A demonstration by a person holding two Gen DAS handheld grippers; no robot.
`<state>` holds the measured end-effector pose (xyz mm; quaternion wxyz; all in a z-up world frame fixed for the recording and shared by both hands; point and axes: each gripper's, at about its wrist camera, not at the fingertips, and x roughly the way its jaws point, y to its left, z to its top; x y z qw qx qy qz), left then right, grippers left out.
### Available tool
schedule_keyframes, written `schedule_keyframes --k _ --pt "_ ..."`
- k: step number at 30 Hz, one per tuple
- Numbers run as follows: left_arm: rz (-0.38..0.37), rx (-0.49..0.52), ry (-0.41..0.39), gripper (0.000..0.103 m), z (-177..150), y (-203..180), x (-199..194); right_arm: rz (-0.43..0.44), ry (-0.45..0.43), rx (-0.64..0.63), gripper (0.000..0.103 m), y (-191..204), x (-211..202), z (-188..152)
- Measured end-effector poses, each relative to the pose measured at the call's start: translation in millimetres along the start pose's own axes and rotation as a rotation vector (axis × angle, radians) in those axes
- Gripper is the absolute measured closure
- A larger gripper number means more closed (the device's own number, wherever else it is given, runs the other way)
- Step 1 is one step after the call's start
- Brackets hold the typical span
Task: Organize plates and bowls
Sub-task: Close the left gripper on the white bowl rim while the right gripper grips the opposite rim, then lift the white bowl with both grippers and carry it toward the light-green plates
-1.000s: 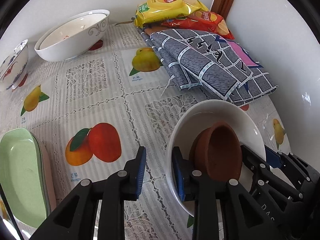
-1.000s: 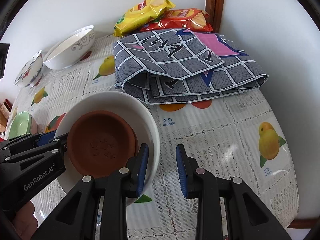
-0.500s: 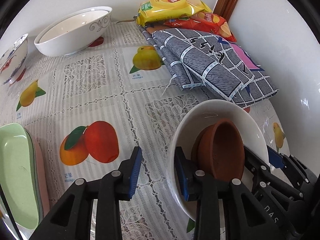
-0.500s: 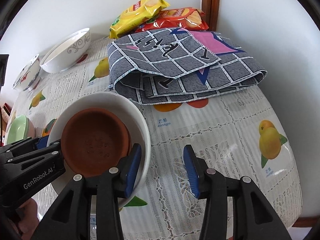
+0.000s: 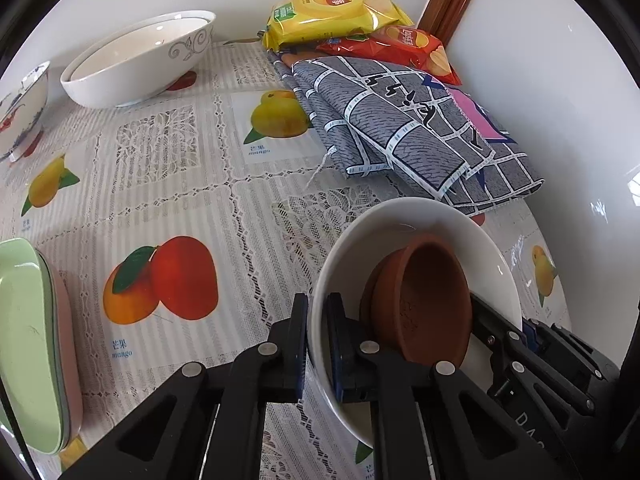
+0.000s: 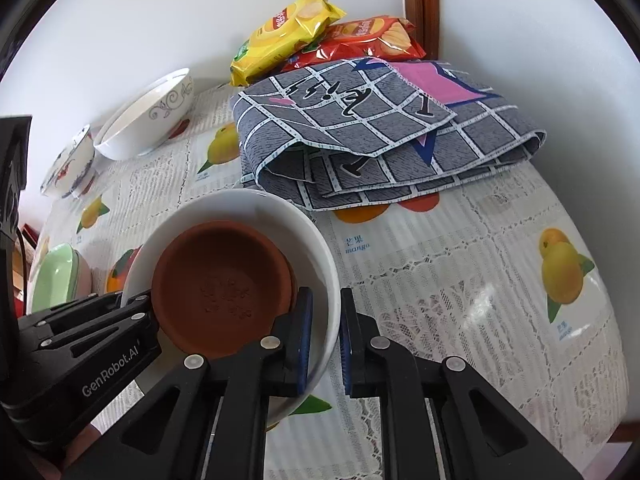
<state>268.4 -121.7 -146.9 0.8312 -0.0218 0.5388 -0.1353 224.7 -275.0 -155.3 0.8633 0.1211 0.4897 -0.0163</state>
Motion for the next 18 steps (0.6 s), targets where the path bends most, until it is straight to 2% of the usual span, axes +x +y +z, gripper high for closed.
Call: schedule_keyframes --k 5,18 --pt "-0.001 0.002 -0.015 0.093 -8 1 -7 0.026 0.009 0.038 0.091 -3 -5 -5" --pt "-0.006 -0.002 -0.075 0.093 -15 4 -57 0.041 -0.061 0.057 0.092 10 -52 -10"
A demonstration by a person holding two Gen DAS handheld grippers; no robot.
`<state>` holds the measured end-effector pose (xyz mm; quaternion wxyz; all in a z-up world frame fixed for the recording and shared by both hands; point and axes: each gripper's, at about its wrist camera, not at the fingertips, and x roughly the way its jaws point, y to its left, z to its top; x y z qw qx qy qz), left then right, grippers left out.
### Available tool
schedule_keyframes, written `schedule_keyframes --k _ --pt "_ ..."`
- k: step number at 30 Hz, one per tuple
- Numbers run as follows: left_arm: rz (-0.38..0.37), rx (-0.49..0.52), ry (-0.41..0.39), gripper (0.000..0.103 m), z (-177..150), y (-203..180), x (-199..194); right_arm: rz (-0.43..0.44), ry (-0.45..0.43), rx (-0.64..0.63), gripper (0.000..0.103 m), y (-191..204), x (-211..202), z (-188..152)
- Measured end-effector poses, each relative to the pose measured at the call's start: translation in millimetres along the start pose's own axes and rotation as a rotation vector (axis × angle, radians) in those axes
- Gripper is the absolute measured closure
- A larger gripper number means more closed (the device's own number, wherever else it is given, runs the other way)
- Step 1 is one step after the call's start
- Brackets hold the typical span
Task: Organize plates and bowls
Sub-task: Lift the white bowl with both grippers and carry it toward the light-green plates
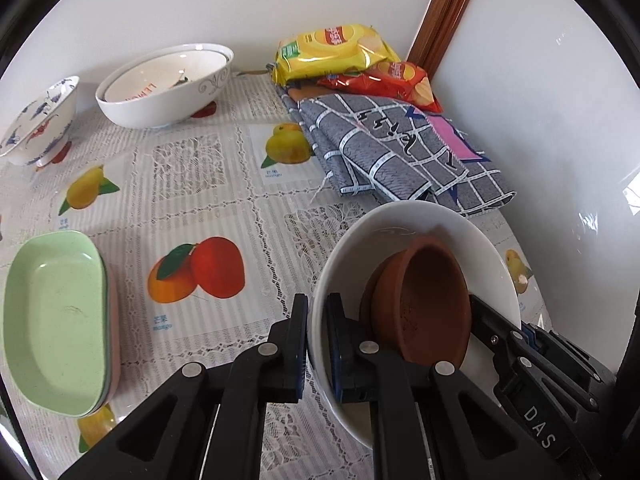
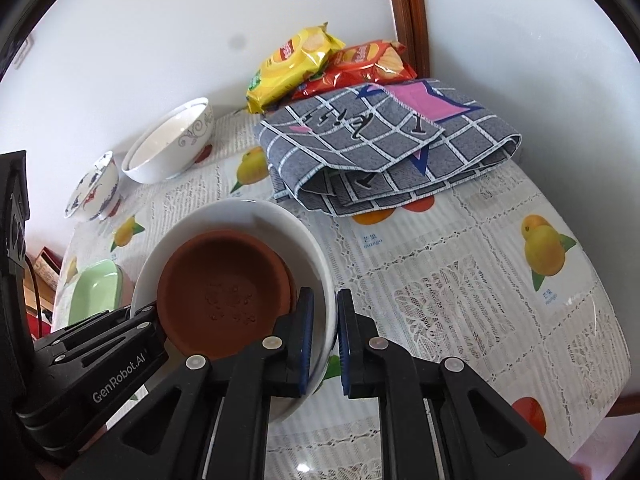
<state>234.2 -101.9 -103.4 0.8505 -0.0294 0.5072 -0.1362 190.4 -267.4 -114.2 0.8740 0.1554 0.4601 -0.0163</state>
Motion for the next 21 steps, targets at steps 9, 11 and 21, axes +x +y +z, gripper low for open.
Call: schedule_keyframes --k 9,11,21 --pt "0.010 -0.001 -0.043 0.093 4 5 -33 0.029 -0.035 -0.002 0.092 16 -26 4" --pt "0.016 -0.002 -0.058 0.093 5 7 -41 0.036 -0.043 -0.006 0.092 20 -32 6" --pt "0.033 -0.021 -0.094 0.093 9 22 -64 0.053 -0.075 -0.039 0.092 42 -48 12"
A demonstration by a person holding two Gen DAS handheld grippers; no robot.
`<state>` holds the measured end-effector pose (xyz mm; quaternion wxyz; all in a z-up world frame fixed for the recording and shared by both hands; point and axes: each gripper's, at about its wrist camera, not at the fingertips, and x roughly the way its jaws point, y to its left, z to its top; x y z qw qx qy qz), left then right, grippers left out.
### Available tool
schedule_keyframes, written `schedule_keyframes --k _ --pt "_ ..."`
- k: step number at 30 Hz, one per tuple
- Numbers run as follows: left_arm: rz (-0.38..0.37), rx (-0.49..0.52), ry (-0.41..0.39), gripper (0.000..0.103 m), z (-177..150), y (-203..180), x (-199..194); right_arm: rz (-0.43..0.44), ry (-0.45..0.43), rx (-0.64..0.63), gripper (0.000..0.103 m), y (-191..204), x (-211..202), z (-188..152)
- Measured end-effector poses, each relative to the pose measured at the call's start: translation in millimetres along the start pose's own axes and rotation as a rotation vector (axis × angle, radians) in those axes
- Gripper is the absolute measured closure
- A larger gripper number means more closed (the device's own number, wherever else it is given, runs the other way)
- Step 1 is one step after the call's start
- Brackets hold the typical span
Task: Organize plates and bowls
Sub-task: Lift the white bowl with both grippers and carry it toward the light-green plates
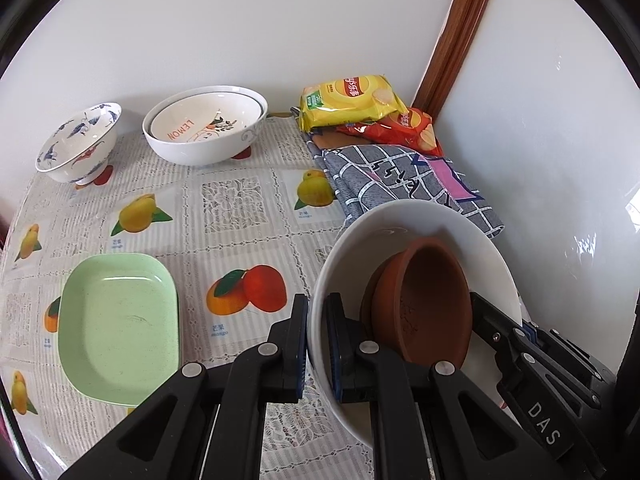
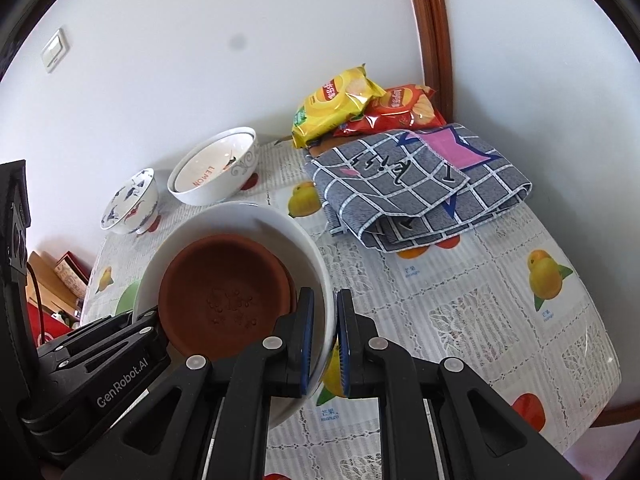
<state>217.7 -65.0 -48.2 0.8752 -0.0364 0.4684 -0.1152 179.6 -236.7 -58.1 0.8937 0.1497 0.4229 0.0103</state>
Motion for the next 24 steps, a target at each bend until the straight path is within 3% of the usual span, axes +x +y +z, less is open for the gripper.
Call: schedule_keyframes --k 24 --pt "0.041 -0.030 -0.041 0.093 9 41 -22 0.031 -0.016 -0.042 0.092 50 1 9"
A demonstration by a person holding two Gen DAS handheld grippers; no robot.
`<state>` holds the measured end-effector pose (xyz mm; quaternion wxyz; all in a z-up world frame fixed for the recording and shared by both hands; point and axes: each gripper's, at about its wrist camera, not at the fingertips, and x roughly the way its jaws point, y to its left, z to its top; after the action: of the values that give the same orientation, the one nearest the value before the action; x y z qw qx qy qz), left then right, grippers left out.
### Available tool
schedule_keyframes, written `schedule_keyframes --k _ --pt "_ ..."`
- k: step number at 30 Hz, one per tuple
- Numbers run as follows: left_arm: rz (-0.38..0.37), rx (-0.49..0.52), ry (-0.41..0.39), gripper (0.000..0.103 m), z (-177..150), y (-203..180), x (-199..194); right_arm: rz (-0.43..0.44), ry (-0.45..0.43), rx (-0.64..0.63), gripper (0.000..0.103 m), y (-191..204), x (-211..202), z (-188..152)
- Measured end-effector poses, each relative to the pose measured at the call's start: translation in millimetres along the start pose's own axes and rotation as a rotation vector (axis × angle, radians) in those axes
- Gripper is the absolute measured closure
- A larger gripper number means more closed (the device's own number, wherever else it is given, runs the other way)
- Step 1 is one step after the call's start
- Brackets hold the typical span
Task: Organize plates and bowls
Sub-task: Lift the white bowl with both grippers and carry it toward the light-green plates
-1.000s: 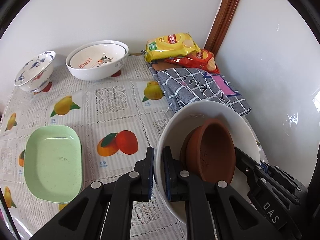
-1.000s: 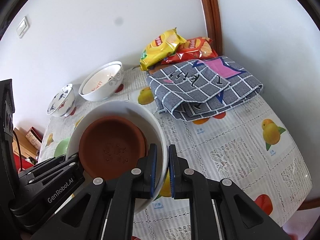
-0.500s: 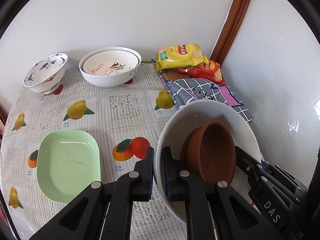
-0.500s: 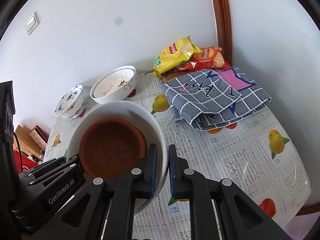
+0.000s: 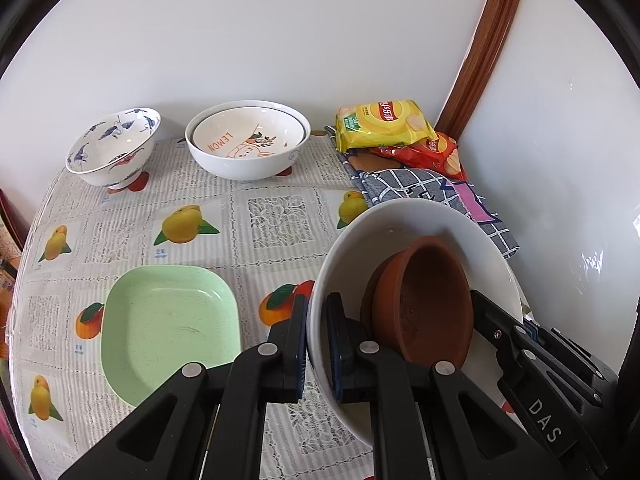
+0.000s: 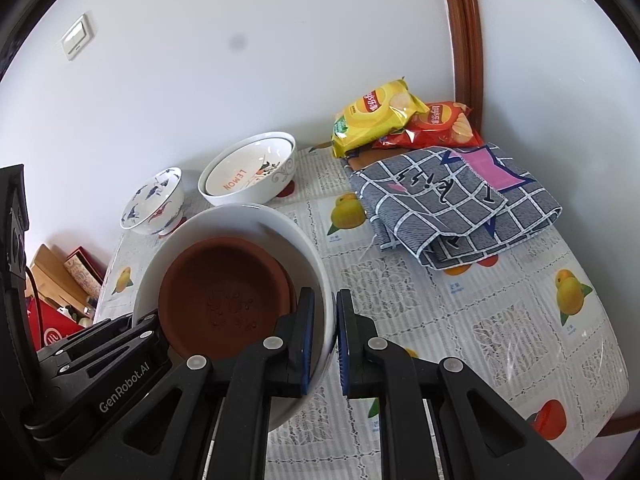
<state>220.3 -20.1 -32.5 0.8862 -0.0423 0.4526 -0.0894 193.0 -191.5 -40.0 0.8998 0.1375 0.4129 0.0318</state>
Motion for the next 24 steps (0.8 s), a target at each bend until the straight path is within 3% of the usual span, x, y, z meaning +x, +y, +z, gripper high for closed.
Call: schedule_keyframes --k 24 --pt "0.025 -0.041 -0.024 0.093 7 47 -10 0.027 -0.006 -0.050 0.093 48 13 4"
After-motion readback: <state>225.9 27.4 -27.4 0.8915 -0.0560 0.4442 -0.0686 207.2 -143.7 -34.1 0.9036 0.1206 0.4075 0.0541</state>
